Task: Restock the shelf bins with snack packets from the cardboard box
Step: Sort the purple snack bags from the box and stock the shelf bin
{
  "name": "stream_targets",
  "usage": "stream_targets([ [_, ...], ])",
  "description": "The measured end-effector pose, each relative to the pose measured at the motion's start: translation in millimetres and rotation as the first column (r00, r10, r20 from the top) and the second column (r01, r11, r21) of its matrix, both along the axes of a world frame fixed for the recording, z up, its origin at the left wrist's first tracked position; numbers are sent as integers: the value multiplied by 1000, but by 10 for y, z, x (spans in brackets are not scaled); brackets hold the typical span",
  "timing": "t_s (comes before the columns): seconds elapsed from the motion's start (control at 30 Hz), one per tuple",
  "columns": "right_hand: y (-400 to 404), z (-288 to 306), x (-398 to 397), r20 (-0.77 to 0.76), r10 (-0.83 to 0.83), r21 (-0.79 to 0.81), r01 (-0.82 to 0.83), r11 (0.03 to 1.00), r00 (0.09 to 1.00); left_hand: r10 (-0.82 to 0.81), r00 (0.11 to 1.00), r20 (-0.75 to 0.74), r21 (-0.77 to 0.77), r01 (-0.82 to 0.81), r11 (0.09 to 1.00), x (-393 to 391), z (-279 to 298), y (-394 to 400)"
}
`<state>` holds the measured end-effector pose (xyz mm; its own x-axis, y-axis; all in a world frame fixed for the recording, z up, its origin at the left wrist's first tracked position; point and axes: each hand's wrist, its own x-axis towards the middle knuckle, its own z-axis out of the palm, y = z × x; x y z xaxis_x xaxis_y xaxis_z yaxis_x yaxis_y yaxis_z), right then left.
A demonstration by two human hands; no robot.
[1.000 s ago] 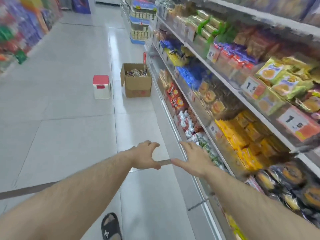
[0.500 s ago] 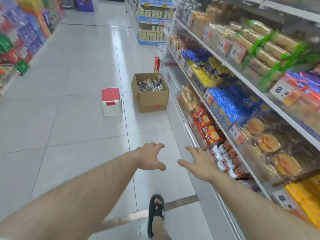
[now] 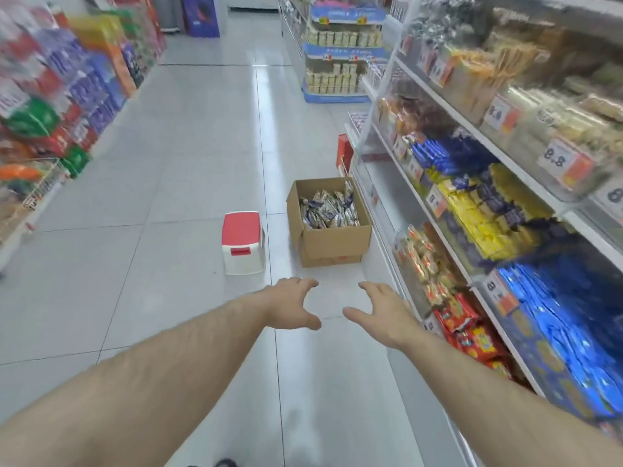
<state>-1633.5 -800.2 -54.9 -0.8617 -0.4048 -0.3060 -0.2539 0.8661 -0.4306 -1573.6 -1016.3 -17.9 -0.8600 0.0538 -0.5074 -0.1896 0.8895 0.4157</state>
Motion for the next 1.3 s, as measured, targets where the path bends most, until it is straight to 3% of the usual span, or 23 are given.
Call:
stream_targets([
  [0.4, -2011, -166, -1886, -7, -203, 51, 203, 978, 979, -174, 985, -6, 77, 174, 982, -2288, -206, -2237],
  [0.57, -2451, -161, -2497, 24, -310, 13, 310, 951, 950, -248, 968, 41, 56, 246, 968, -3167, -233, -2749],
  [0.77, -2559, -414, -3476, 69, -452, -78, 457, 886, 889, -406, 913, 39, 17, 406, 914, -4493, -489, -2627],
  [1.03, -2305, -754, -5016, 115, -583, -152, 594, 790, 804, -503, 862, 65, -14, 505, 863, -6341, -613, -2110],
  [1.3, -1960, -896, -5734, 180, -733, -144, 755, 640, 656, -633, 770, 80, 41, 632, 774, -7361, -643, -1522],
])
